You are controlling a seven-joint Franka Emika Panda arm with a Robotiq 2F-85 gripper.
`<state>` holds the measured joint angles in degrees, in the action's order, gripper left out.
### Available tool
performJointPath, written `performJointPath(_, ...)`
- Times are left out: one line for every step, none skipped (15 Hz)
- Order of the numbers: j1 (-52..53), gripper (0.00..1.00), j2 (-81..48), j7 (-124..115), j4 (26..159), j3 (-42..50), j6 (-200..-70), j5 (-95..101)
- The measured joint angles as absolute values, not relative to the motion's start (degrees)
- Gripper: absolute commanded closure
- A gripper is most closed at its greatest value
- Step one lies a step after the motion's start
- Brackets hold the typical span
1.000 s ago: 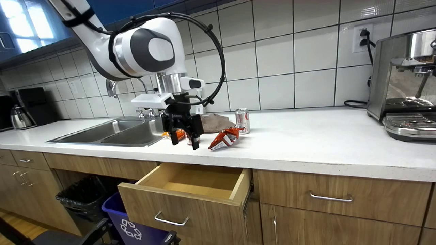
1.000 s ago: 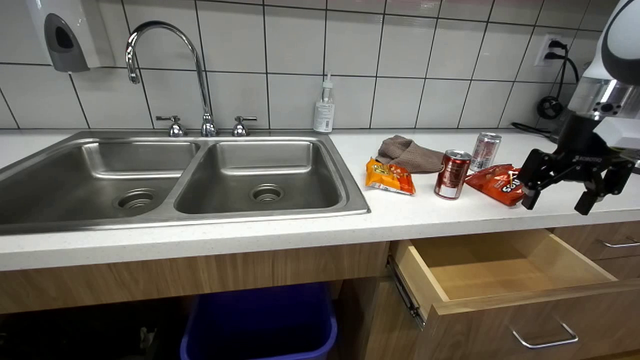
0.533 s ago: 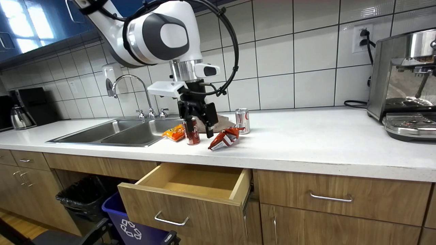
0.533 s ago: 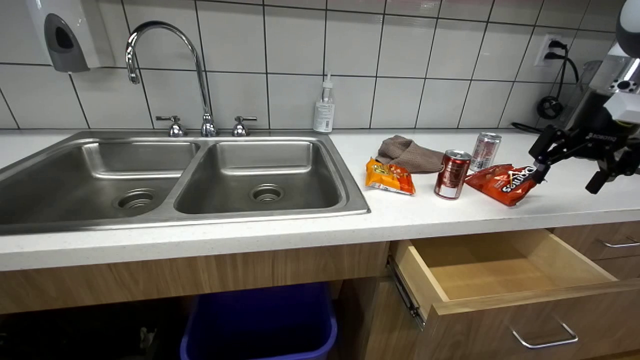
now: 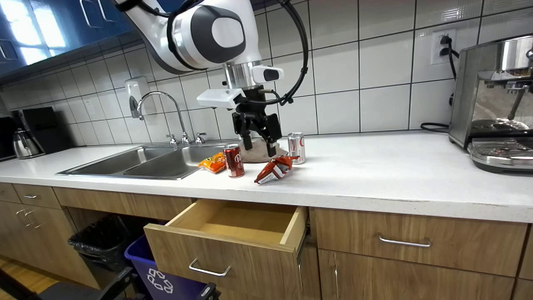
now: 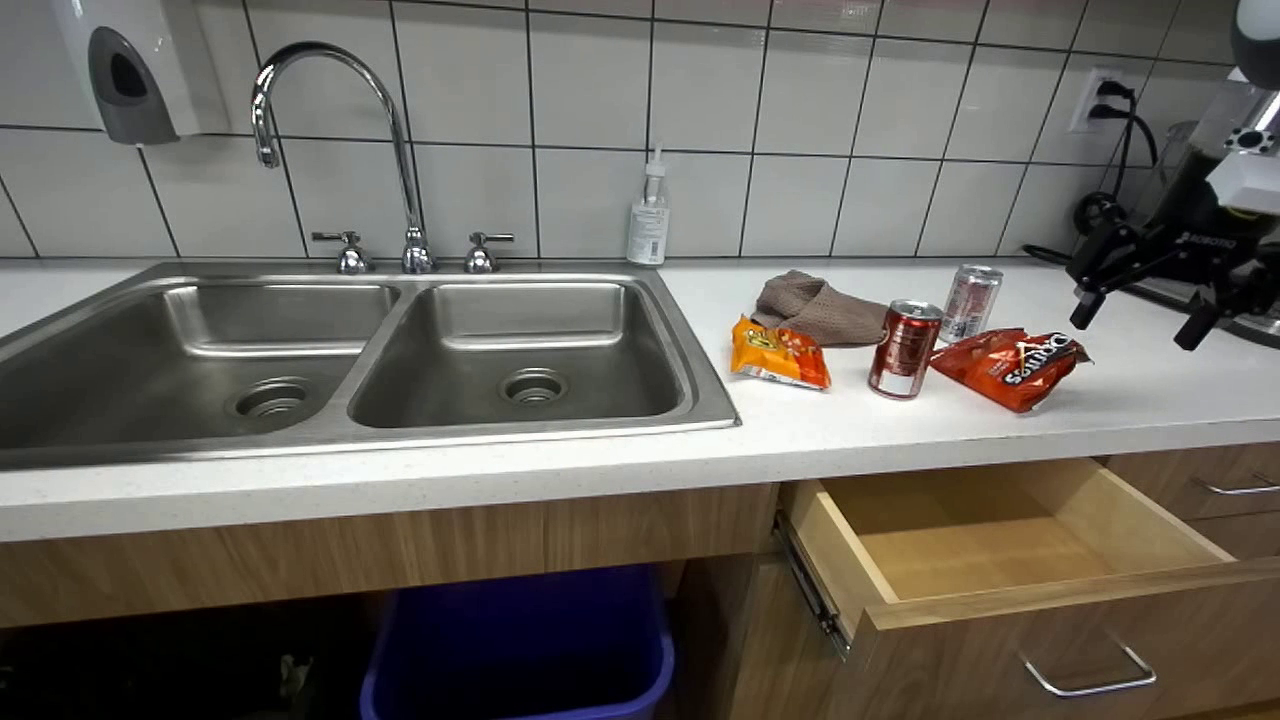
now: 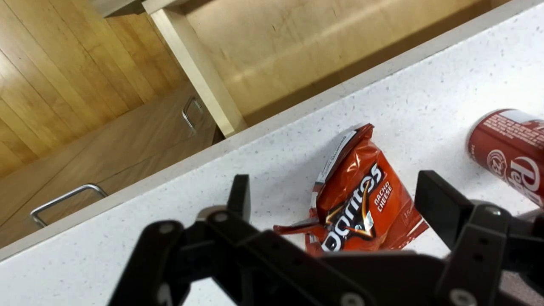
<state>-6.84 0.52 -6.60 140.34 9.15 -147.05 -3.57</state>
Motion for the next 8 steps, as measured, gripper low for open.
performJointPath(-7.0,0.0,-0.2,-6.5,139.4,9.3,-147.0,-3.6)
performJointPath(-7.0,0.0,-0.9,-6.3,138.5,9.4,-146.8,-3.5)
performJointPath(-7.0,0.0,-1.7,-5.9,137.4,9.6,-146.5,-3.5)
performJointPath(-7.2,0.0,-2.6,-5.2,136.2,9.8,-145.9,-3.5)
performJointPath(-7.4,0.0,-3.4,-4.5,135.1,9.8,-145.2,-3.5)
performJointPath(-7.6,0.0,-4.3,-3.6,133.9,9.9,-144.6,-3.5)
performJointPath(-7.8,0.0,-5.2,-2.7,132.7,9.9,-143.8,-3.4)
performJointPath(-8.0,0.0,-6.2,-1.9,131.4,10.0,-143.1,-3.4)
